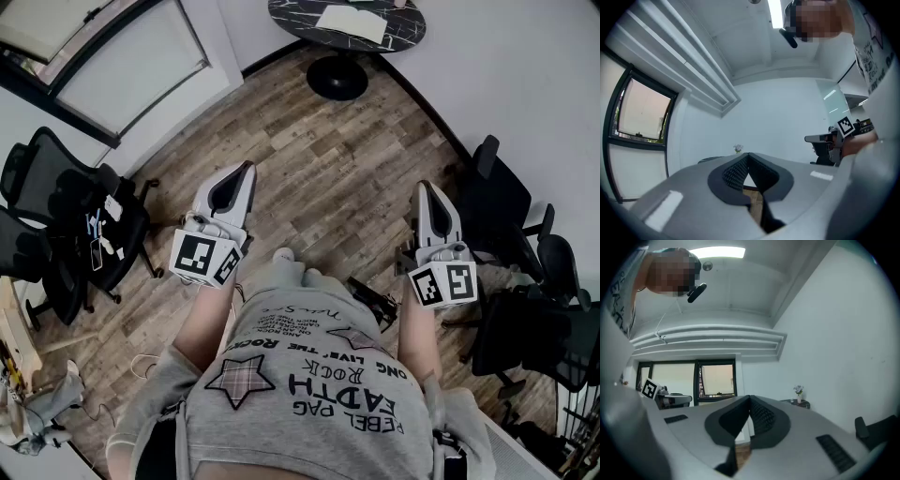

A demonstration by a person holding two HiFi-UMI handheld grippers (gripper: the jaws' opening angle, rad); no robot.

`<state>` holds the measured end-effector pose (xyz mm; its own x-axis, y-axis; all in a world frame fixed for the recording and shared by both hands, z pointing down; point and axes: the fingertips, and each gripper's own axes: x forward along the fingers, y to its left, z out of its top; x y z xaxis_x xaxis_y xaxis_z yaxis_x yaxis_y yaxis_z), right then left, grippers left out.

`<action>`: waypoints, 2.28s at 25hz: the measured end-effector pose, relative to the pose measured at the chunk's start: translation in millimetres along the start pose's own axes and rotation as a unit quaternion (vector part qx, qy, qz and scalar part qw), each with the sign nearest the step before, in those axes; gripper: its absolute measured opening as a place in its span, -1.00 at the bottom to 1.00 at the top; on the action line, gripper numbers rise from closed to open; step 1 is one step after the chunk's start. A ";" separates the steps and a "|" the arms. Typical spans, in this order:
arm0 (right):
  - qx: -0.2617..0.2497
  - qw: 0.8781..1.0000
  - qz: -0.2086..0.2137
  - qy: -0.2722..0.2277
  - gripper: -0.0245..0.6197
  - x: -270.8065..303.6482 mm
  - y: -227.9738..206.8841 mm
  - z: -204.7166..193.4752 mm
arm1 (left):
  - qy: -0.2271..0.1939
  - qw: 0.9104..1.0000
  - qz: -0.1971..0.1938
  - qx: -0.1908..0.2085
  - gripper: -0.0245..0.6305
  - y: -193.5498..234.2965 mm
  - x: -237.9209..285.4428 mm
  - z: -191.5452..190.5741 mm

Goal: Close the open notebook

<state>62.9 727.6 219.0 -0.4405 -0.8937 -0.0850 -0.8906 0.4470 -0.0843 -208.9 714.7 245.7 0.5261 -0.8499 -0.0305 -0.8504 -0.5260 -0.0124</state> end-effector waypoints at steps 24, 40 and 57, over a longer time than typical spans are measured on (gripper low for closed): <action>0.026 0.999 0.021 0.013 -0.89 -9.8 -9.2 -5.6 | 0.007 1.000 -0.014 -0.003 -0.90 -27.4 22.0 -7.5; 0.051 0.998 -0.014 0.027 -0.88 53.5 -72.6 -22.0 | 0.013 0.999 -0.045 -0.012 -0.90 2.3 124.0 -28.3; 0.040 0.999 -0.013 0.027 -0.88 199.2 -122.9 -18.0 | 0.001 0.999 -0.043 -0.032 -0.90 101.9 247.2 -27.0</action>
<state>82.6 494.0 230.3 -0.4238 -0.9053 -0.0292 -0.8913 0.4226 -0.1643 -165.4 450.2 263.9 0.5976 -0.8012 -0.0307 -0.7997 -0.5984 0.0498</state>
